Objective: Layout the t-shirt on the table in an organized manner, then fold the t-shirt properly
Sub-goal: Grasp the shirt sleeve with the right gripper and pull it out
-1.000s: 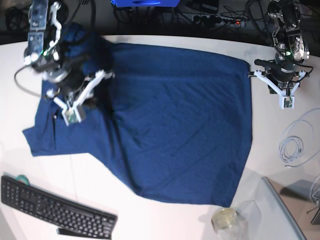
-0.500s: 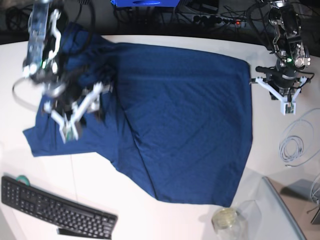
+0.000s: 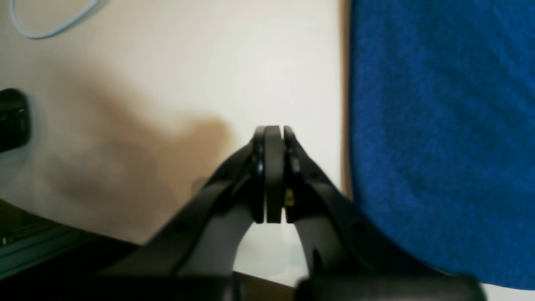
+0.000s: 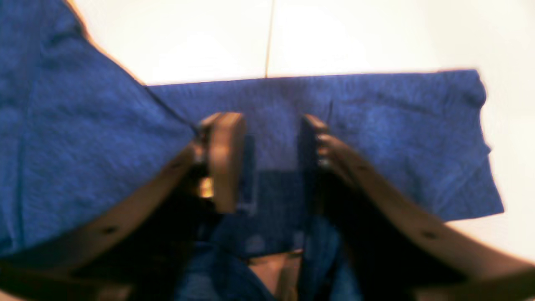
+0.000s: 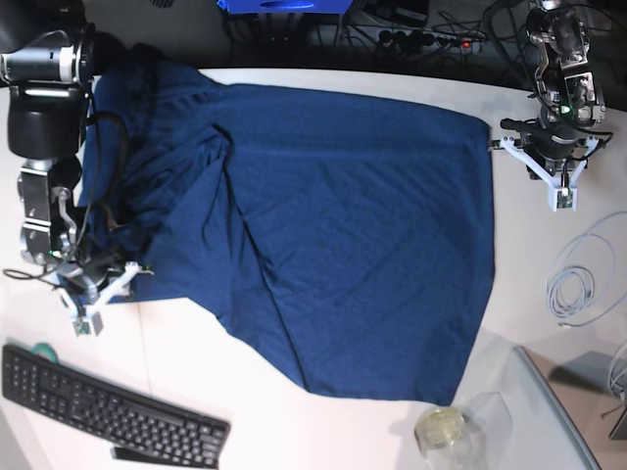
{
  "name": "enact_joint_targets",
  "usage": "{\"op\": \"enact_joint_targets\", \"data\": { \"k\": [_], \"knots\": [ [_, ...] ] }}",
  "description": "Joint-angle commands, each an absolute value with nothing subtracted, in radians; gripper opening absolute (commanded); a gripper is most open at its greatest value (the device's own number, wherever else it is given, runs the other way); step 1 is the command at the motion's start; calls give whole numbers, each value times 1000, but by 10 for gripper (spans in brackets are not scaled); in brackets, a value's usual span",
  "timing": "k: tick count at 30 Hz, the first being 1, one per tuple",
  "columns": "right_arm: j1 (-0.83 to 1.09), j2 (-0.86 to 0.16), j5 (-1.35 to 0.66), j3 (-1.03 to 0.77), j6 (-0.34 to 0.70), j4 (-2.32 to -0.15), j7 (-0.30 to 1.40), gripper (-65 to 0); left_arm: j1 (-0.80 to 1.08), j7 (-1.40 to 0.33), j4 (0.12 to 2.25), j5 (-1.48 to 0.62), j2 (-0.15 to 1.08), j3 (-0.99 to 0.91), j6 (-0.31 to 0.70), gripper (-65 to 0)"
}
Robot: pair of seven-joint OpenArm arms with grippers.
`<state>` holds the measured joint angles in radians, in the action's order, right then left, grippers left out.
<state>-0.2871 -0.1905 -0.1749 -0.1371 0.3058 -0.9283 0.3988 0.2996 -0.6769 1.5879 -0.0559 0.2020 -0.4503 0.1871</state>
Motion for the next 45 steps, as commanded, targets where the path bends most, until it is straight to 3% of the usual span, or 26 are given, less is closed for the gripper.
{"op": "enact_joint_targets", "data": {
  "k": [1,3,11,16,23,28,32,45],
  "knots": [
    [-317,-202,-182,-134,309,-947,367,-338,297,-662,1603,-54,214,-455,185,-650],
    [-328,-202,-180,-131,309,-947,367,-294,294,-662,1603,-54,214,-455,185,-650],
    [-478,-197,-179,-130,312,-696,354,-314,288,-664,1606,-54,214,-455,185,-650],
    [-515,-199,-179,-122,315,-550,255,-315,289,-664,1604,-53,214,-455,185,-650],
    [-527,-196,-180,33,311,-446,185,-321,289,-662,1604,-53,214,-455,185,-650],
    [-530,-194,-180,41,311,-449,191,-543,294,-662,1604,-53,214,-455,185,-650],
    [-552,-194,-180,42,311,-458,194,-632,295,-662,1604,-53,214,-455,185,-650],
    [-618,-202,-180,42,309,-745,274,-642,295,-664,1604,-53,214,-455,185,-650]
  ]
}}
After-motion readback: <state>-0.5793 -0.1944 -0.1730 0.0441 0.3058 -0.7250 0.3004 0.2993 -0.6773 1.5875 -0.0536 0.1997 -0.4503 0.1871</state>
